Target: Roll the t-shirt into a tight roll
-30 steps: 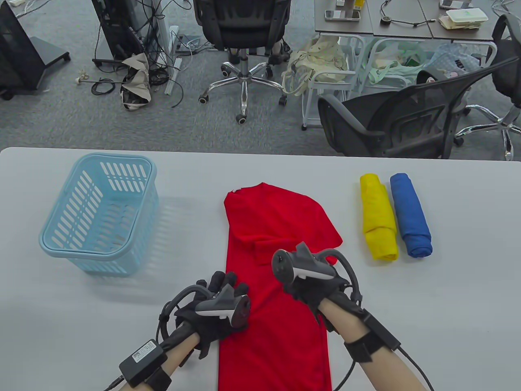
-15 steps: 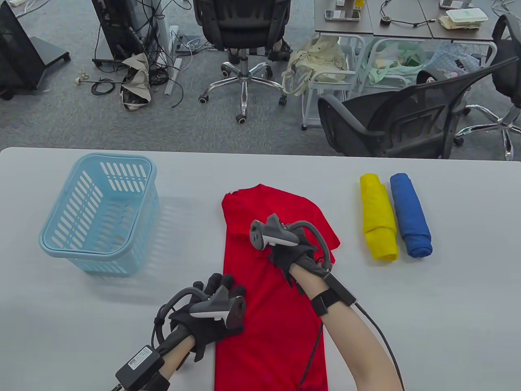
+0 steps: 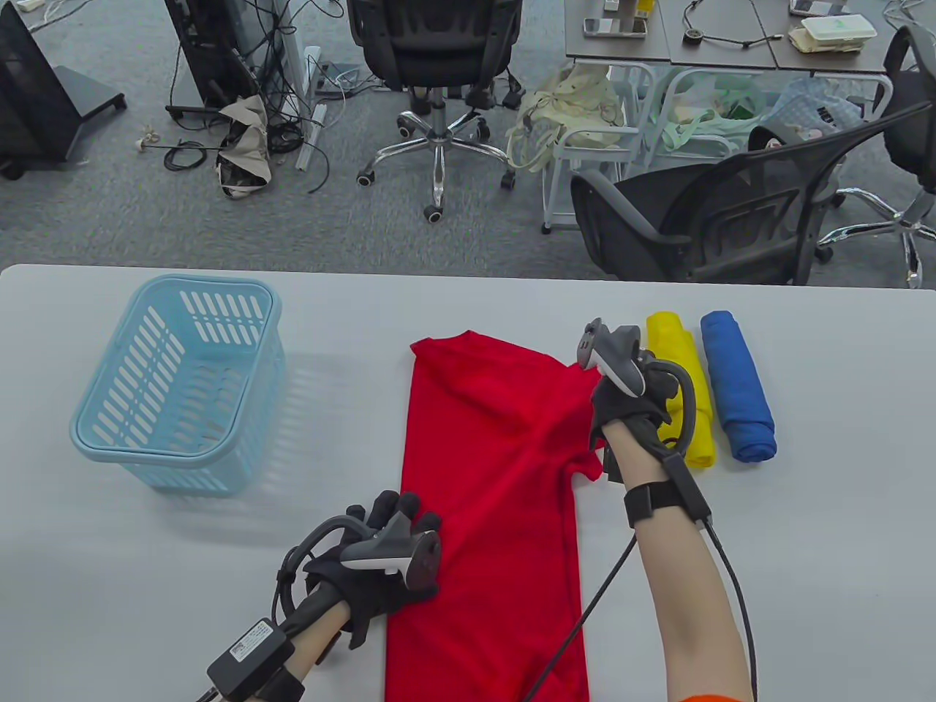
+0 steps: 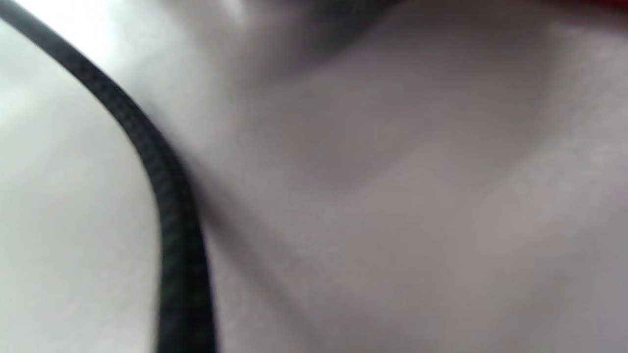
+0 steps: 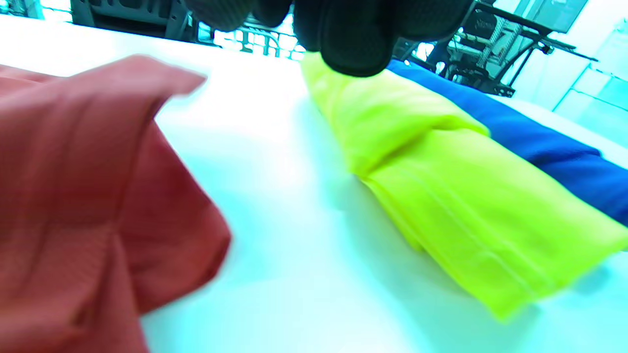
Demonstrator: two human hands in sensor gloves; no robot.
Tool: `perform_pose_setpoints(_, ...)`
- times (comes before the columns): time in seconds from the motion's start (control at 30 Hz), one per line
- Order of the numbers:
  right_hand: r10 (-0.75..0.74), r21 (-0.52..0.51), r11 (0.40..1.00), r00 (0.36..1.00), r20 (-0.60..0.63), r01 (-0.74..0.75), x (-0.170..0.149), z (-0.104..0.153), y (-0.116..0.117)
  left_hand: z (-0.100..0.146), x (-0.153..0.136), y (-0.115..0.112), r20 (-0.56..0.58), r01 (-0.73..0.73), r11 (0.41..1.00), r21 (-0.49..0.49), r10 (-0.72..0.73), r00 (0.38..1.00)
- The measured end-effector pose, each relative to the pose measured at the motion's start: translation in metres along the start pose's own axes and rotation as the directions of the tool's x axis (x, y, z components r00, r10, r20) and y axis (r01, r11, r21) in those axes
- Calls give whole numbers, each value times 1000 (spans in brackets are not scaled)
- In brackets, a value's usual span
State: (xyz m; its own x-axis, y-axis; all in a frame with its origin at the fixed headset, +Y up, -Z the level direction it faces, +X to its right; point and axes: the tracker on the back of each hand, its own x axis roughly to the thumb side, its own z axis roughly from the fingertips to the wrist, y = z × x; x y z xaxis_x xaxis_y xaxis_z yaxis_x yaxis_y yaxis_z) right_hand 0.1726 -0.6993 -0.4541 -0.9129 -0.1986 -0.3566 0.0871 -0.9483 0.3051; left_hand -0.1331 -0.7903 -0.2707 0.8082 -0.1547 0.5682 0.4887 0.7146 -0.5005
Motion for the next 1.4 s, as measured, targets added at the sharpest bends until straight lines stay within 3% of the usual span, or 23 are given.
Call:
perform_pose_setpoints(0.1, -1, 5, 1000, 985, 171, 0, 12, 15, 4, 2, 0, 7, -5, -29, 997, 75, 30, 1000)
perform_pose_setpoints(0.2, -84, 151, 988, 914, 398, 25, 30, 29, 17, -1, 4, 12, 5, -73, 991, 112, 73, 997)
perform_pose_setpoints(0.27, -77, 213, 977, 909, 409, -13, 41, 35, 32, -6, 8, 12, 5, -39, 996, 84, 39, 999)
perform_pose_setpoints(0.37, 90, 255, 949, 933, 349, -187, 45, 23, 57, -13, 11, 6, -17, 59, 998, -32, -59, 998)
perform_pose_setpoints(0.4, 99, 276, 942, 943, 317, -192, 40, 12, 63, -12, 10, 6, -8, 26, 1000, -5, -26, 1000)
perform_pose_setpoints(0.57, -40, 322, 947, 989, 143, -8, 16, -8, 62, -11, 8, 3, 1, -1, 1000, -25, 1, 1000)
perform_pose_setpoints(0.73, -16, 190, 982, 987, 159, -14, 17, 5, 47, -12, 8, 3, 8, -3, 999, -42, 3, 1000)
perform_pose_setpoints(0.87, -18, 199, 980, 993, 114, -5, 24, 7, 51, -12, 7, 2, 8, -5, 999, -42, 5, 1000)
perform_pose_setpoints(1.0, -204, 216, 961, 971, 127, 174, 27, 6, 50, -12, 7, 3, 9, -7, 999, -43, 7, 1000)
perform_pose_setpoints(1.07, -227, 220, 956, 964, 136, 194, 26, 8, 45, -12, 7, 2, 10, -8, 999, -44, 9, 1000)
perform_pose_setpoints(1.2, -395, 168, 917, 879, 268, 361, 26, 38, 9, -12, 7, 3, 14, -10, 999, -49, 11, 1000)
perform_pose_setpoints(1.3, -544, 332, 839, 685, 484, 431, 34, 69, -17, -13, 7, 2, 15, -11, 999, -48, 12, 1000)
perform_pose_setpoints(1.33, -554, 368, 832, 654, 515, 415, 36, 74, -21, -13, 7, 2, 15, -11, 999, -48, 12, 1000)
perform_pose_setpoints(1.4, -528, 387, 847, 657, 538, 364, 43, 84, -23, -13, 7, 2, 15, -11, 999, -47, 12, 1000)
